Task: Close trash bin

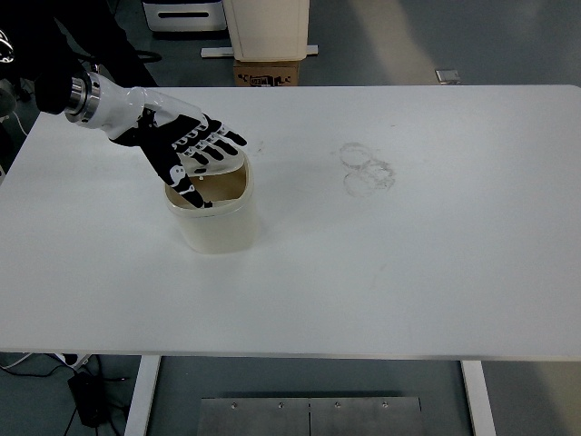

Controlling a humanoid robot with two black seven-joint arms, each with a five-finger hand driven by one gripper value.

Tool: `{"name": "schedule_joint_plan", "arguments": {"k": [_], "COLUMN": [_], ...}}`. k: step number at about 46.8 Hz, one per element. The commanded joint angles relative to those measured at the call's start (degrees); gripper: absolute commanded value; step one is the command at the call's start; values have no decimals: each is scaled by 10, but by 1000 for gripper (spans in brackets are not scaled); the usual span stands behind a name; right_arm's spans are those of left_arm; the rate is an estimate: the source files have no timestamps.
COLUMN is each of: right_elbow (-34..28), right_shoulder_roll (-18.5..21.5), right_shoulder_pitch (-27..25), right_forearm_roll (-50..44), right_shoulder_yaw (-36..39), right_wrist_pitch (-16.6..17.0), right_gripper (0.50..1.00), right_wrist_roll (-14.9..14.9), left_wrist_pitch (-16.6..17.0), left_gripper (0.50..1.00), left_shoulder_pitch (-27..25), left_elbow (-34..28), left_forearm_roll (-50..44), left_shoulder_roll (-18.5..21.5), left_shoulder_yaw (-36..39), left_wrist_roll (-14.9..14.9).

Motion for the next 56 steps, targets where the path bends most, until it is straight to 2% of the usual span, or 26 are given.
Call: {"name": "schedule_joint_plan", "arguments": {"k": [1, 39, 51, 56], "right_elbow": [0, 0, 0, 0], "right_shoulder_roll": [0, 0, 0, 0], "right_shoulder_pitch": [0, 0, 0, 0], "right_forearm_roll": [0, 0, 0, 0], "right_shoulder_yaw": [0, 0, 0, 0], "right_wrist_pitch": [0, 0, 0, 0], "right_gripper": [991, 991, 991, 991], "right_wrist_roll": [0, 0, 0, 0], "left_wrist_pitch": [0, 5, 7, 7], "left_gripper": [1000, 1000, 1000, 1000], "left_shoulder_pitch": [2, 38, 36, 8], "left_elbow": [0, -12, -9, -9], "left_forearm_roll": [0, 0, 0, -1], "left_shoulder_roll": [0, 5, 10, 19], "left_shoulder_yaw": [1, 3, 1, -4], "left_wrist_roll": [0, 0, -1, -1]}}
